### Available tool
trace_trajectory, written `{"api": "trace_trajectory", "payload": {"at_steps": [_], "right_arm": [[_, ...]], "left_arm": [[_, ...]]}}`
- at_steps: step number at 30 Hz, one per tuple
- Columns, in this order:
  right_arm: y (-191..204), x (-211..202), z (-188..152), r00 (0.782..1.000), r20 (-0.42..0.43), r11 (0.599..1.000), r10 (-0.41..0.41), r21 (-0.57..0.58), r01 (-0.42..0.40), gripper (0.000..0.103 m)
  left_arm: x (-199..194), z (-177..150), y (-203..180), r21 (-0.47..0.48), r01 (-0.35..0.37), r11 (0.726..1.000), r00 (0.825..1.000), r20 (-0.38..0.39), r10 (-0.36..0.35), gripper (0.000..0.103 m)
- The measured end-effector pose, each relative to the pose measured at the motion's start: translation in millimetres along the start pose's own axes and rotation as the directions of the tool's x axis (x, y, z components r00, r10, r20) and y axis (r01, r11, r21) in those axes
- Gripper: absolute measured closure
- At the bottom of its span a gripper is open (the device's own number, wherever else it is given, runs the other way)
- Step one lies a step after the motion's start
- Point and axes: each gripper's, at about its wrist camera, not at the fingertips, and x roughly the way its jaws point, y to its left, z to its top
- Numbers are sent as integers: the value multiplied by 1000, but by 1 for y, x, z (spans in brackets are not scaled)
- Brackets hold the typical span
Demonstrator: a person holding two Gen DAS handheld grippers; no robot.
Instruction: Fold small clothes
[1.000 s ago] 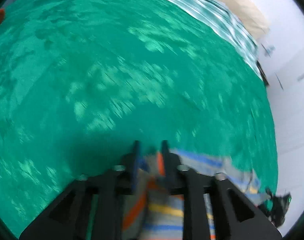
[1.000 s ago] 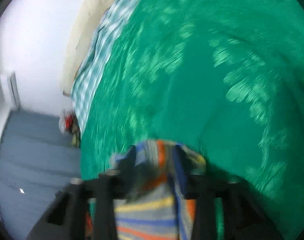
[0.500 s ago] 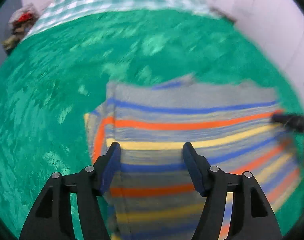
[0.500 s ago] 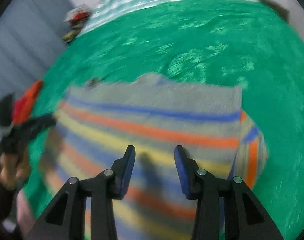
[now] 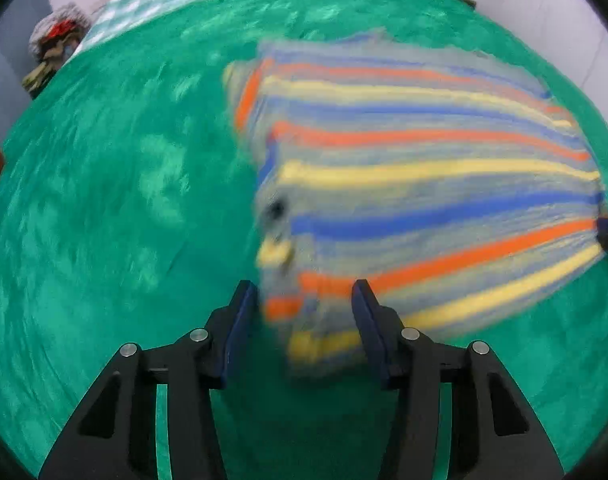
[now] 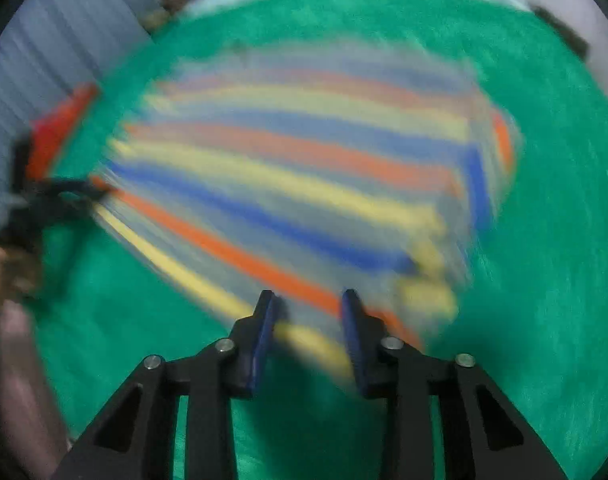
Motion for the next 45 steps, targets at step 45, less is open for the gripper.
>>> {"api": "trace_trajectory", "payload": {"at_steps": [45], "right_arm": [[-19,-22,-25,994,54,981,-98,171,88,78]], "left_arm": [[-30,-13,7,-63,-114,991,993,-28,113,26]]}}
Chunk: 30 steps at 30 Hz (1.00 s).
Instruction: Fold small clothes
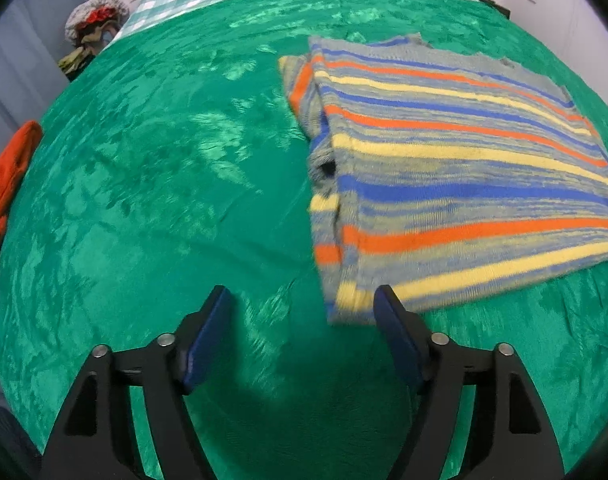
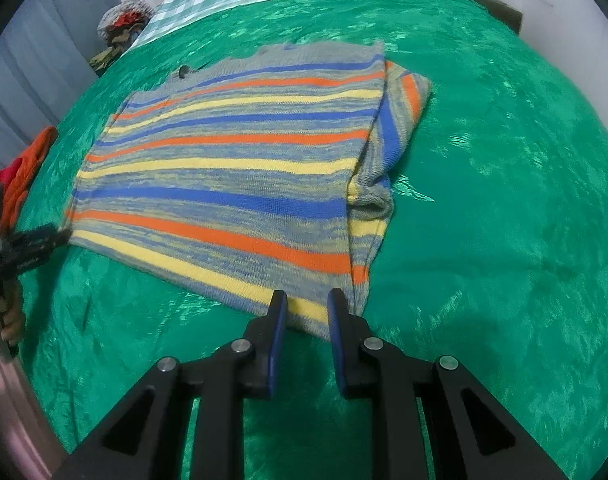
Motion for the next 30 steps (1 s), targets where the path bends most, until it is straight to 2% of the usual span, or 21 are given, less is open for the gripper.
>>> {"api": "trace_trajectory", "payload": {"at_steps": [2,3,12,20,26,30], "right_arm": [[3,-10,-4,999,0,999,-52,-6,52,56],[5,-16,-7,998,12,998,-64,-11,64,55],[21,-58,-27,992,95,995,-82,-41,86,54],[25,-57,-18,986,102,989,-129,-60,135,54],[27,-55,-13,975,113,977,-192,-74,201,52],[23,-57,-8,973,117,977,-197,-60,205,52]], "left_arm": [[-13,-9,4,-4,-1,1000,1000,22,1,25],[-18,-13,5,-4,-3,1000,999,32,3,24],[-52,-35,-27,64,18,998,996,88,-23,23],[-62,-27,-62,106,65,992,992,99,-76,23],[-62,-33,-91,177,65,982,992,95,-82,22],[-64,-34,-102,193,78,978,991,95,-97,22]]}}
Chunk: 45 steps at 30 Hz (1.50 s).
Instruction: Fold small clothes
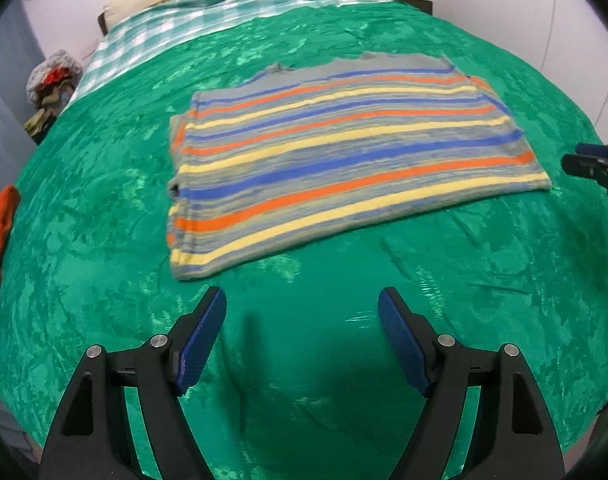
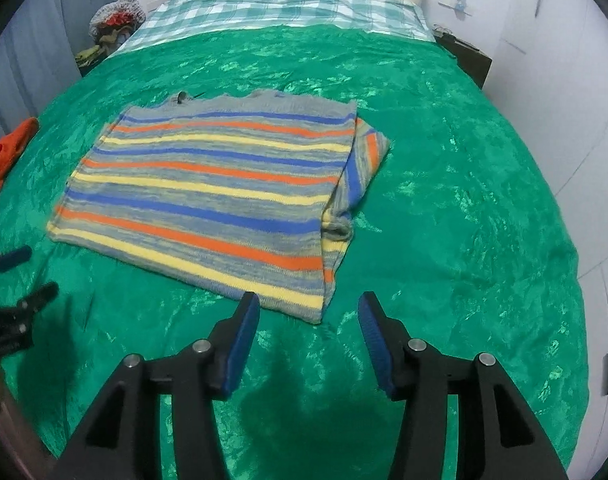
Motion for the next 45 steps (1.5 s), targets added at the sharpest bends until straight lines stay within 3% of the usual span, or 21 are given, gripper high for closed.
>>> {"api": "trace_trajectory", "payload": {"at_steps": [26,35,40,42,44,45], "right_arm": [[-13,7,17,997,15,996,-80,-33,80,51],[-28,20,38,996,17,993,-89,-73,90,51],[-79,33,72,999,32,1000,3,-9,-3,49],[-108,47,90,992,20,991,124,49,-125,45],[-129,72,103,963,-23,957,269,115,-265,44],[-138,90,108,936,-59,929,346,163,-333,44]], "left_arm": [[3,12,-52,126,14,992,1000,22,-17,22],[11,34,-99,210,86,974,995,38,-96,22],[21,55,-142,289,151,945,979,85,-183,23],[32,65,-162,306,180,935,973,83,-214,23],[40,72,-177,314,219,924,964,74,-254,23],[44,73,-184,328,233,915,961,69,-269,23]]}}
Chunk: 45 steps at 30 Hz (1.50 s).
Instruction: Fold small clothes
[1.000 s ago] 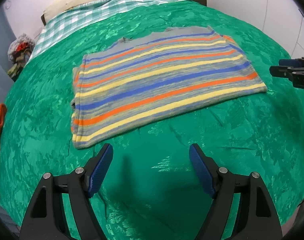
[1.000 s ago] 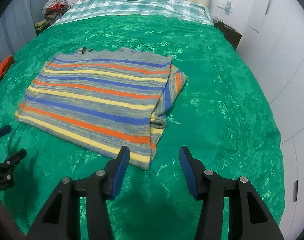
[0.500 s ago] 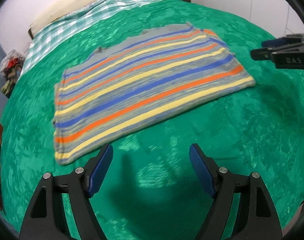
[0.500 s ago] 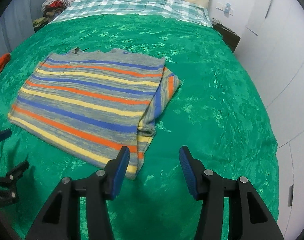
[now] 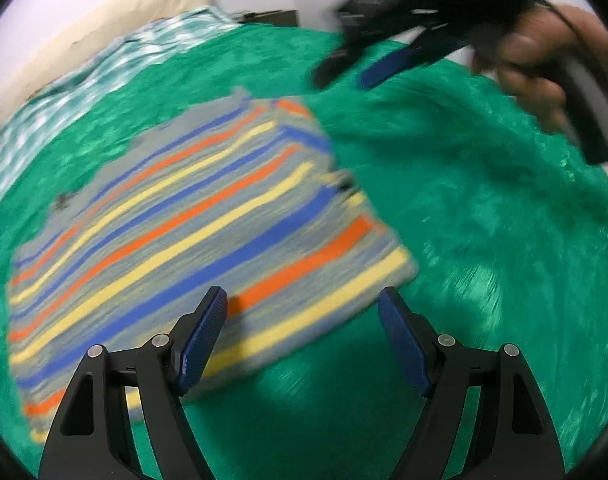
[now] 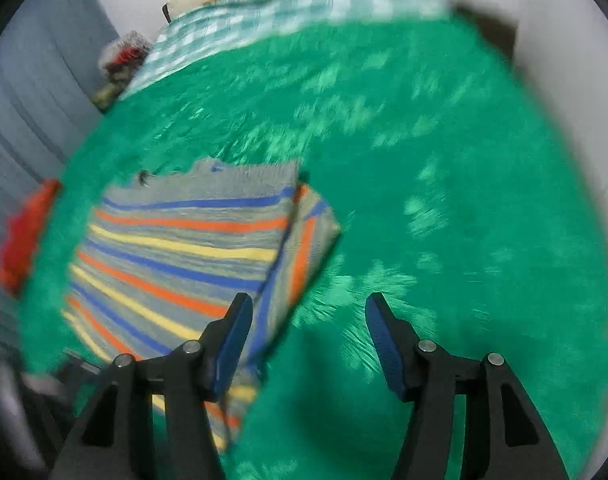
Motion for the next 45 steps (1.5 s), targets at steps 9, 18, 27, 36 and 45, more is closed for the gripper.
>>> {"api": "trace_trajectory", "payload": {"at_steps": [9,18,27,36,45], "right_arm": [[-12,90,65,964,-92,959,249,165,-231,65],[83,45,98,983,-46,984,177,-1,-178,94],[280,103,106,947,-92,933,307,-170,-318,94],[352,207,88,931,-122,928,345,-106,-358,53],[294,95,51,966,95,942,240,-261,-209,48]], "left_arm": [[20,18,-17,-1,-8,1000,1000,8,8,88],[-75,-15,99,-420,148,895,983,165,-85,94],[-122,-116,233,-703,38,710,994,99,45,94],[-101,-171,268,-799,-46,600,999,-43,19,75],[-149,-162,266,-709,-49,704,994,32,102,34]]}}
